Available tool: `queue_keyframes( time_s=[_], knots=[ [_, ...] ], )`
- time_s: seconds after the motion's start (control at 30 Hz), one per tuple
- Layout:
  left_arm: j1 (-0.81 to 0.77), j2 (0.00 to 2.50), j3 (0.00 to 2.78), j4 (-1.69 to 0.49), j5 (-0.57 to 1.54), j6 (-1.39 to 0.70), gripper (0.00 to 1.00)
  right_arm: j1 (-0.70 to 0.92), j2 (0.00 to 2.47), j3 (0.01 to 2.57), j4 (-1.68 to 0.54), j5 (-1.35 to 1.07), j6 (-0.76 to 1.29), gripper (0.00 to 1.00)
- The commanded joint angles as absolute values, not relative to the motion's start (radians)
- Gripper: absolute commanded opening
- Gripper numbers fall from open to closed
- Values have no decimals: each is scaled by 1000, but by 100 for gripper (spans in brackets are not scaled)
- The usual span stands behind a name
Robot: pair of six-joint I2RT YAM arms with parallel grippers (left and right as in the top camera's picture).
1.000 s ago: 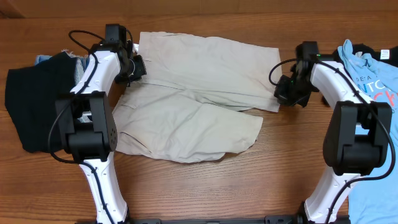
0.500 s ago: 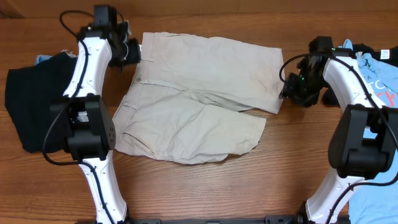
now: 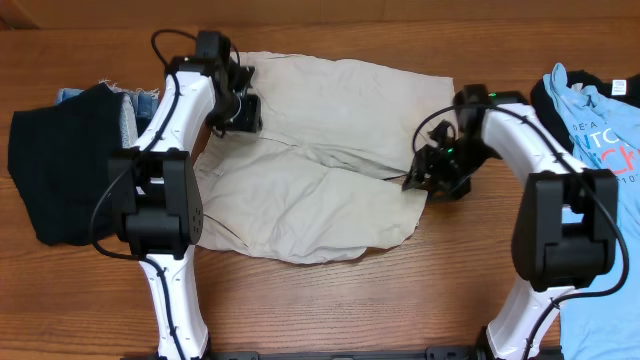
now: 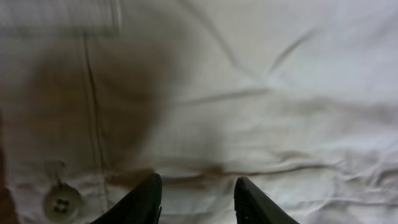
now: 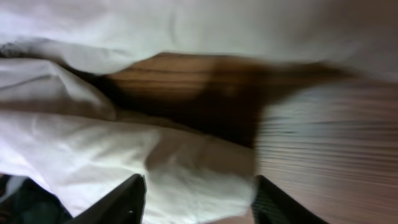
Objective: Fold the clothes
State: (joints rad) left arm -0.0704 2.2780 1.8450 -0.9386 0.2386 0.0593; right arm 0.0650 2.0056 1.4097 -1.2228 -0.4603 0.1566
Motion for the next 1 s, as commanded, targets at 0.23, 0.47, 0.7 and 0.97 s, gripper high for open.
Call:
queue_keyframes(
  time_s=[0.23, 0.47, 0.7, 0.97],
  knots=[
    [-65, 2269, 1740, -886, 99, 82, 40, 32, 1976, 1470, -1045, -505, 208, 4],
    [-47, 2269, 1738, -856, 18, 17, 37, -84, 1977, 1527, -821, -500, 214, 4],
    [-14, 2269, 1738, -783, 19, -126, 38, -94, 1977, 1527, -765, -499, 200, 63],
    [24, 2269, 1738, -773, 84, -158, 40, -81, 1977, 1525, -1148, -549, 67, 62]
  ],
)
